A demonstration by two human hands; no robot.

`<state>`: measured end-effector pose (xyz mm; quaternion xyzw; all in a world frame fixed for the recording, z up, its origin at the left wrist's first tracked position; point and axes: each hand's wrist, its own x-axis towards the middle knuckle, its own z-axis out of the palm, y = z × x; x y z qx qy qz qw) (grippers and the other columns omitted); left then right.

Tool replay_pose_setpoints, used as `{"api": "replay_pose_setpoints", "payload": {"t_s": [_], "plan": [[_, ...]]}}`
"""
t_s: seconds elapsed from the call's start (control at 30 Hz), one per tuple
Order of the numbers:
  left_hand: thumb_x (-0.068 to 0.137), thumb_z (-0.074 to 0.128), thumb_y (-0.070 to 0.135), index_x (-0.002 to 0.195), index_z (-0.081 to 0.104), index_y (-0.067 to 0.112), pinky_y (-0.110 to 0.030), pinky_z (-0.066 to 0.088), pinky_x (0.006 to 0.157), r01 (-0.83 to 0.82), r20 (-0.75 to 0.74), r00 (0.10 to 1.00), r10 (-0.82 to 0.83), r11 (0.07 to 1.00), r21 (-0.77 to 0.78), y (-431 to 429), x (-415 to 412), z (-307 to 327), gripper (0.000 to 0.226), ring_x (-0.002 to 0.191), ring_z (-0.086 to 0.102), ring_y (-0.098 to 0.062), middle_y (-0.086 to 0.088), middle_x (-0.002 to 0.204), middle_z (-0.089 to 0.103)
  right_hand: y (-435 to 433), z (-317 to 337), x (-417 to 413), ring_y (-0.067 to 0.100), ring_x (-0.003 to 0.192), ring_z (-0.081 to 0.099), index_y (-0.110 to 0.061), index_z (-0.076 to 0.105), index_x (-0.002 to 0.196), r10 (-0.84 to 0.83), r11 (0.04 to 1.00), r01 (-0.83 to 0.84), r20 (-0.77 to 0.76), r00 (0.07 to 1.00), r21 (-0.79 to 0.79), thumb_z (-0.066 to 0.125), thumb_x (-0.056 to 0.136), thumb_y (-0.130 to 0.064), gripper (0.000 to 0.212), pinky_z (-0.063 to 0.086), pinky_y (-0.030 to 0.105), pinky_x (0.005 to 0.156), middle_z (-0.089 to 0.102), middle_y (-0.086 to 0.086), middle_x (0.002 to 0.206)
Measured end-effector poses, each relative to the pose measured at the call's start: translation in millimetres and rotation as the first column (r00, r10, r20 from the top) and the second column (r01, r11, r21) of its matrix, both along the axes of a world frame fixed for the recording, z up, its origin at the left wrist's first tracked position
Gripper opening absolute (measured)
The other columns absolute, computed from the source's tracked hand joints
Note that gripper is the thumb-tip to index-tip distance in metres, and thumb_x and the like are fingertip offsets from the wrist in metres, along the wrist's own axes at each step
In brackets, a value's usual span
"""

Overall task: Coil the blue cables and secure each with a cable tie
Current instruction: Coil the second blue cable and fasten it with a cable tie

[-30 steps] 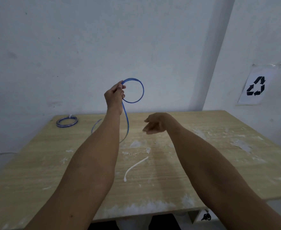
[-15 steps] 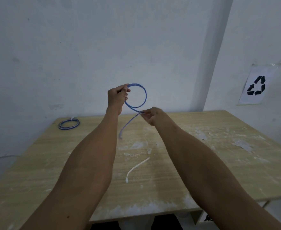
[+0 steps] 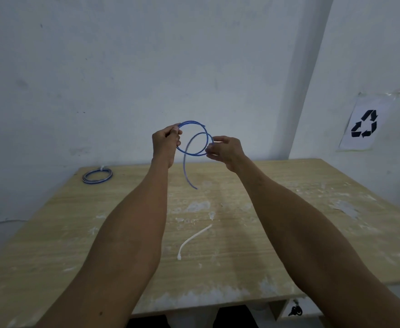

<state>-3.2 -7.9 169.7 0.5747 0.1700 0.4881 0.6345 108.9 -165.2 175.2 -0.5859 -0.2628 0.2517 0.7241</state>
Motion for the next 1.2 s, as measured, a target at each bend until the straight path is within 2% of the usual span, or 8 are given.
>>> {"api": "replay_pose_setpoints", "payload": {"t_s": [0.17,0.27,0.43,0.53,0.77,1.03,1.13,1.2], "plan": [[0.103,0.052,0.002,0.110,0.068,-0.002,-0.023,0.038,0.053,0.060,0.116,0.992,-0.042,0.986,-0.155,-7.2,3.5,-1.3,0.019,0.056,0.041,-0.010,-0.007,0.081,0.060,-1.1,-7.2,-7.4,0.029,0.091,0.074,0.000,0.060,0.126,0.048,0.992,-0.029,-0.151,0.987,0.127,0.066,0.086,0.015,0.042,0.063,0.042,0.082,0.074,0.017,0.107],[0.102,0.053,0.004,0.106,0.071,-0.001,-0.025,0.040,0.056,0.030,-0.001,1.000,-0.030,0.998,-0.048,-10.2,4.6,-7.3,0.019,0.057,0.044,-0.011,-0.006,0.082,0.062,-0.3,-9.8,-5.5,0.025,0.096,0.074,-0.003,0.063,0.125,0.061,0.973,0.000,-0.261,0.963,0.230,0.065,0.091,0.008,0.036,0.062,0.038,0.081,0.075,0.012,0.110],[0.101,0.054,0.010,0.111,0.074,0.004,-0.025,0.044,0.060,-0.080,-0.120,0.988,0.098,0.986,0.148,-4.6,5.2,-12.9,0.023,0.061,0.048,-0.010,0.000,0.079,0.066,2.4,-8.9,-4.2,0.028,0.100,0.073,0.000,0.067,0.119,0.076,0.971,-0.008,-0.274,0.959,0.240,0.053,0.099,0.002,0.024,0.058,0.040,0.095,0.075,0.013,0.104],[0.102,0.054,0.010,0.113,0.074,0.005,-0.025,0.045,0.062,-0.141,-0.139,0.976,0.167,0.974,0.179,-1.3,4.2,-13.3,0.023,0.063,0.050,-0.012,0.001,0.079,0.065,0.1,-5.9,-3.7,0.027,0.090,0.073,0.000,0.073,0.104,0.105,0.967,-0.026,-0.304,0.947,0.252,0.069,0.093,-0.008,0.015,0.060,0.038,0.090,0.075,0.014,0.095],[0.102,0.054,0.014,0.113,0.075,0.009,-0.030,0.049,0.067,-0.124,-0.242,0.950,0.197,0.950,0.288,0.1,2.9,-18.6,0.024,0.061,0.052,-0.013,0.002,0.082,0.070,-6.4,-12.8,5.3,0.030,0.085,0.074,0.006,0.070,0.112,0.045,0.995,-0.051,0.081,0.996,0.081,0.072,0.088,0.002,0.025,0.063,0.041,0.082,0.072,0.023,0.093],[0.096,0.062,0.007,0.109,0.076,0.003,-0.027,0.057,0.079,-0.088,-0.259,0.941,0.219,0.895,0.437,-9.5,-4.7,-15.8,0.020,0.071,0.066,-0.015,-0.008,0.086,0.074,-6.6,-14.4,14.3,0.026,0.077,0.069,0.003,0.073,0.107,-0.020,1.000,0.017,0.249,0.968,0.015,0.074,0.087,0.002,0.019,0.063,0.035,0.077,0.072,0.017,0.087],[0.096,0.062,0.010,0.105,0.078,0.005,-0.033,0.058,0.076,-0.115,-0.283,0.899,0.333,0.805,0.583,-12.9,-6.1,-13.3,0.019,0.073,0.068,-0.018,-0.006,0.083,0.074,-6.1,-16.5,18.2,0.026,0.077,0.069,0.001,0.073,0.106,-0.005,1.000,0.011,0.259,0.966,-0.022,0.072,0.088,0.003,0.018,0.062,0.036,0.077,0.072,0.016,0.088],[0.098,0.058,0.012,0.102,0.078,0.006,-0.038,0.056,0.070,-0.179,-0.245,0.833,0.496,0.661,0.728,-15.3,-5.9,-13.0,0.021,0.077,0.068,-0.025,-0.009,0.085,0.074,-5.9,-17.0,17.0,0.024,0.077,0.071,0.004,0.072,0.111,0.009,0.999,0.001,0.261,0.965,-0.039,0.071,0.089,0.002,0.022,0.063,0.034,0.075,0.072,0.017,0.089]]}}
